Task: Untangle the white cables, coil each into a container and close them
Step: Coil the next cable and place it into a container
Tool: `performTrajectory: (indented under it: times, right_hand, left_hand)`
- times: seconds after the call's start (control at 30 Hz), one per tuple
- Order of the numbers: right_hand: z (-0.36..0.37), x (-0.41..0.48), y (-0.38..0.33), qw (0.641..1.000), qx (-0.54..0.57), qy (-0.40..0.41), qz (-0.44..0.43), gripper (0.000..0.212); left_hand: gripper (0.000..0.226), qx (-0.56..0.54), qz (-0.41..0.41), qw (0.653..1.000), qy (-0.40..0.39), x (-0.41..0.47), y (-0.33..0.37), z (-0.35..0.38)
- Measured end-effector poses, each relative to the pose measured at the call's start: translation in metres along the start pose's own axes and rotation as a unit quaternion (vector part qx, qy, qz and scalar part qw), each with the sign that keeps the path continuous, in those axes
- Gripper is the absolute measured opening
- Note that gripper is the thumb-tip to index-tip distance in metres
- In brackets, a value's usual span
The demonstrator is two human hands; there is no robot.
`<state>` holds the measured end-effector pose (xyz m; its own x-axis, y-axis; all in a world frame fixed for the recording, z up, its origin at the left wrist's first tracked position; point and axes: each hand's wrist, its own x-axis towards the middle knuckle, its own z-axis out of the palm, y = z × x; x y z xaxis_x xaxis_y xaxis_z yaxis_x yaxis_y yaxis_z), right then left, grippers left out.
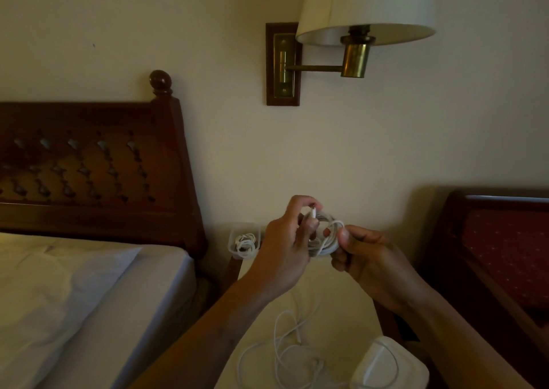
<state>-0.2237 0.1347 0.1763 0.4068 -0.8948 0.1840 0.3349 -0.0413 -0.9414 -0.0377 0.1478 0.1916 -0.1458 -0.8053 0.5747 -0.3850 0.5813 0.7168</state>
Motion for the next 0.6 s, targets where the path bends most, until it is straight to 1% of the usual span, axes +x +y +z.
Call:
performTrajectory:
  times: [0.07,0.13,0.17,0.23,0.33,0.4,0.5,0.6]
  right_hand:
    - [0.002,-0.001,0.000,0.999,0.047,-0.018,0.005,0.029]
    - [0.005,-0.001,-0.002,0.997,0.075,-0.015,0.010,0.021]
    - [0.007,0.000,-0.002,0.998,0.069,-0.004,0.010,0.021]
    - [0.010,0.002,-0.002,0.999,0.016,0.040,0.002,0.029]
    - [0.015,0.003,0.002,0.987,-0.104,0.110,-0.048,0.028]
    - [0.020,0.003,0.004,0.976,-0.141,0.139,-0.087,0.030]
    - [0.025,0.003,0.007,0.978,-0.114,0.134,-0.108,0.026]
    - [0.027,0.003,0.006,0.991,-0.016,0.103,-0.080,0.028]
  left_hand:
    - [0.008,-0.096,-0.043,0.994,0.028,0.001,0.000,-0.001]
    - [0.008,-0.184,-0.082,0.979,0.041,0.002,-0.002,0.000]
    - [0.008,-0.211,-0.090,0.972,0.043,0.002,-0.003,0.001]
    - [0.008,-0.235,-0.089,0.967,0.050,0.001,-0.003,0.002]
    - [0.009,-0.200,-0.075,0.974,0.074,-0.002,-0.004,0.004]
    - [0.008,-0.141,-0.070,0.984,0.081,-0.004,-0.004,0.007]
    - [0.007,-0.019,-0.032,0.995,0.091,-0.003,-0.001,0.010]
    - [0.015,0.013,-0.014,0.997,0.081,0.001,0.006,0.010]
